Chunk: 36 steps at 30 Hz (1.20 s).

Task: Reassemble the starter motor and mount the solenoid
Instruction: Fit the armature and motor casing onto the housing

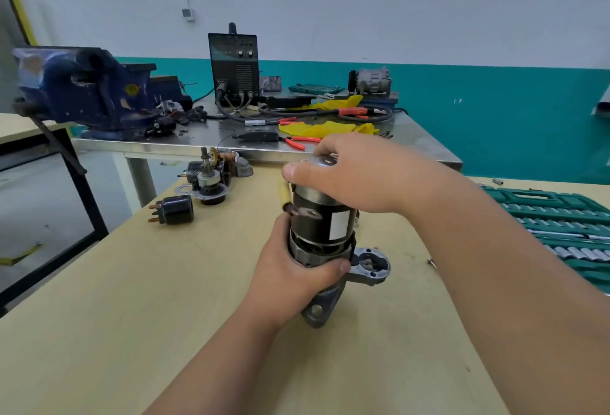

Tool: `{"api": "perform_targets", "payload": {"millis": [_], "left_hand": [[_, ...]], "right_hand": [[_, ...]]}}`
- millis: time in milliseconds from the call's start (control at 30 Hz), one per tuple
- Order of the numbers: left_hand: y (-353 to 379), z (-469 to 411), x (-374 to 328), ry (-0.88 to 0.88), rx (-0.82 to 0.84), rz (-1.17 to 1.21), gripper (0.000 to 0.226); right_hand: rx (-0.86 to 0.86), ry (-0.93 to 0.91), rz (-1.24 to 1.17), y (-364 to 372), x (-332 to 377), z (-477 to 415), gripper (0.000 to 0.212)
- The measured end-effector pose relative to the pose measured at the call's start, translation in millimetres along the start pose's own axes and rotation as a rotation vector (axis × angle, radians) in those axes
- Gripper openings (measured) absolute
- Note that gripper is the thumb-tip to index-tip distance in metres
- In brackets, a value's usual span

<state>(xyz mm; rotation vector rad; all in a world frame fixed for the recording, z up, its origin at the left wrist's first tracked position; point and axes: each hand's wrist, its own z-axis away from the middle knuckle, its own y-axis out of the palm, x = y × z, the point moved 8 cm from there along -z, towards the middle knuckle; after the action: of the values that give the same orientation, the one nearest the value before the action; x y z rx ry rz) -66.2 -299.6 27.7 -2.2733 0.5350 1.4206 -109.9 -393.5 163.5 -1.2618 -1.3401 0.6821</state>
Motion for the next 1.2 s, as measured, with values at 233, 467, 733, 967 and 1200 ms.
{"api": "perform_targets", "payload": {"millis": [233,467,733,967,1200], "left_hand": [[-2,-1,4,-0.008,0.0,0.012,0.071],[-3,-1,5,-0.006,-0.031,0.003,0.071],[-1,0,3,0.005,0.024,-0.01,0.067],[11,2,-4,0.014,0.085,-0.038,0.083],[3,2,-2,0.003,0.019,0.005,0.068]], "right_hand": [[0.133,-0.158,-0.336,9,-11,5,0.071],[-0.037,-0.153,-0.486,21,-17,7,0.075],[-0.442,-0.14,-0.986,-15,-21,11,0.055],[-0.48,-0.182,-0.833,-74,-21,10,0.054],[-0.291,-0.094,-0.898,9,-42,25,0.047]]}}
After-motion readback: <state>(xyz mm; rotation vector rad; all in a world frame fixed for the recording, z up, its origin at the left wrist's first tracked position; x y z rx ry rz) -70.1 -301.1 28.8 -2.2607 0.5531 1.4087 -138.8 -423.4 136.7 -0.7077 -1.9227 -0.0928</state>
